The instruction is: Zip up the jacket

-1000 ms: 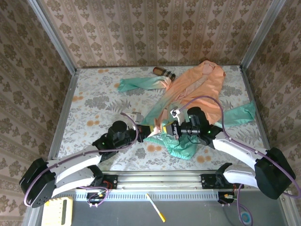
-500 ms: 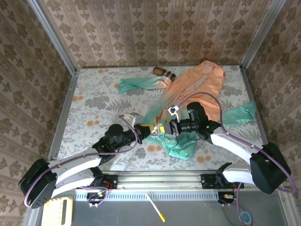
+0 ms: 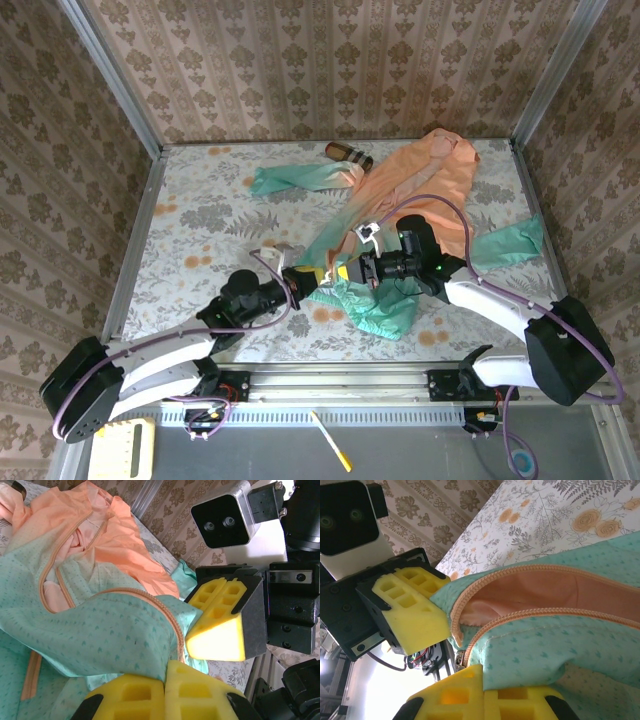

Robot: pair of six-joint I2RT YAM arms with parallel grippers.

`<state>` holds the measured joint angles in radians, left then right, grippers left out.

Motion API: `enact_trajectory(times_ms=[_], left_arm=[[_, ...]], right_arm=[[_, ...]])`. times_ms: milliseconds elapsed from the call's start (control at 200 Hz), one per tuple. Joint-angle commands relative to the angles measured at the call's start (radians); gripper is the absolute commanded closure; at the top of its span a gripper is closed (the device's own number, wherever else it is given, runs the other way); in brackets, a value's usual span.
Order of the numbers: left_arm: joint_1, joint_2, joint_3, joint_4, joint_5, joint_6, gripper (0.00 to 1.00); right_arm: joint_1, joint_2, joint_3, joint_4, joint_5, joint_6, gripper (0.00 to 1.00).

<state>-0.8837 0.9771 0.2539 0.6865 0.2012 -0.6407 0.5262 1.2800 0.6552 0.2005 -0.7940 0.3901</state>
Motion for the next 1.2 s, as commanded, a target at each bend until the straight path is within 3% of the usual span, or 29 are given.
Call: enact_trajectory(times_ms=[0, 440, 870, 1195], left_arm=[[-0.001, -0.020, -0.019, 0.057, -0.002, -0.033, 1.00], [0.009, -0.040, -0.041, 0.079, 0.013, -0.146, 1.00], [0.022, 0.055, 0.027, 0.203, 0.152, -0.245, 1.00], [0.029, 0.034, -0.004, 0.242, 0.126, -0.258, 1.00]], right_arm=[[-0.005, -0.013, 0.029, 0.032, -0.031, -0.003, 1.00], [-0.002, -0.090, -0.003, -0.008, 0.004, -0.113, 1.00], [0.001, -0.109, -0.012, -0.012, 0.015, -0.230, 1.00], [0.000, -0.093, -0.016, 0.002, 0.015, -0.233, 1.00]])
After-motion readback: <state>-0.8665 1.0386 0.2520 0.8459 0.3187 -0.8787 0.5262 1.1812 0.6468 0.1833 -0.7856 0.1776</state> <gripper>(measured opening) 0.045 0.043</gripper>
